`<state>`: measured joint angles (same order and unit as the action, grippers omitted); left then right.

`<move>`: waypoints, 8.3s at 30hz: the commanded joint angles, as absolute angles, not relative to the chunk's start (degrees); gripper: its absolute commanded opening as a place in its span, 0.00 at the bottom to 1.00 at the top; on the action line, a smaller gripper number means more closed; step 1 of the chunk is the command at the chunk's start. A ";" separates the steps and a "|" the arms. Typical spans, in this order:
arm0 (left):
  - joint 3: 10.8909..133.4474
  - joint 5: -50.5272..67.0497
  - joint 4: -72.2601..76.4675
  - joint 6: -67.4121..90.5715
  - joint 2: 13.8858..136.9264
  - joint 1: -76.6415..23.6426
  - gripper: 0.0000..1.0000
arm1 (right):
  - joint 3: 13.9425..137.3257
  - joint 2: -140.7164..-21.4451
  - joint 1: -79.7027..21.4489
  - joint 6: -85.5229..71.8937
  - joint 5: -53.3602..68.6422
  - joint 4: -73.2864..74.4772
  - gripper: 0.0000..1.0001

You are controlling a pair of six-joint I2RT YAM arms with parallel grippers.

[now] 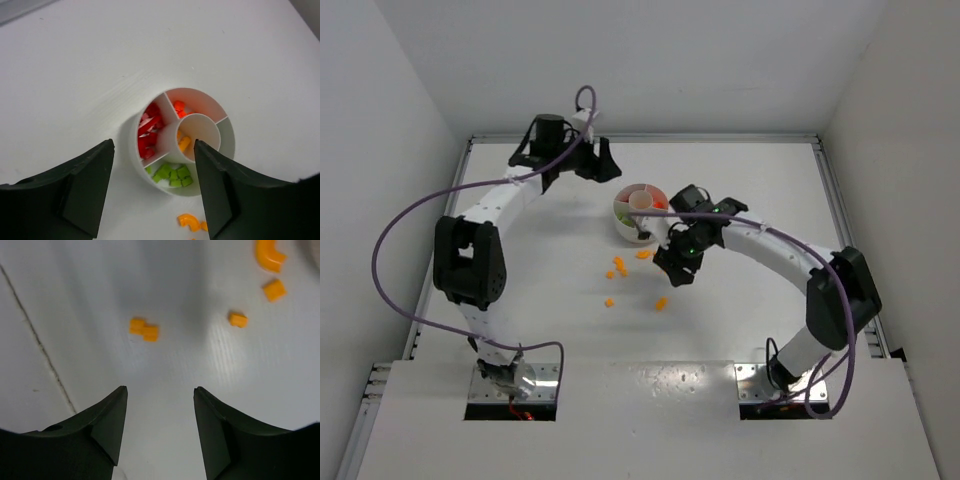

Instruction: Sort the legos into containers by color

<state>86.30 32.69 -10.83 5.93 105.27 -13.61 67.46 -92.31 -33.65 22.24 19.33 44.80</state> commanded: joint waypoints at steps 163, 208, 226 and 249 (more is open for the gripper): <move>70.66 38.85 -10.90 12.14 89.73 5.10 1.00 | 99.48 -109.15 -35.69 8.79 5.36 31.63 0.05; 55.11 48.70 -24.08 -32.15 80.24 -16.51 0.83 | 87.64 -102.93 -24.44 7.65 -5.01 28.48 0.41; 60.39 33.32 -19.53 -41.76 95.53 -26.63 0.71 | 81.30 -95.54 -14.59 7.03 -0.53 28.92 0.41; 52.65 33.84 -17.32 -57.83 94.13 -26.63 0.43 | 81.83 -96.59 -13.54 6.50 1.14 29.44 0.41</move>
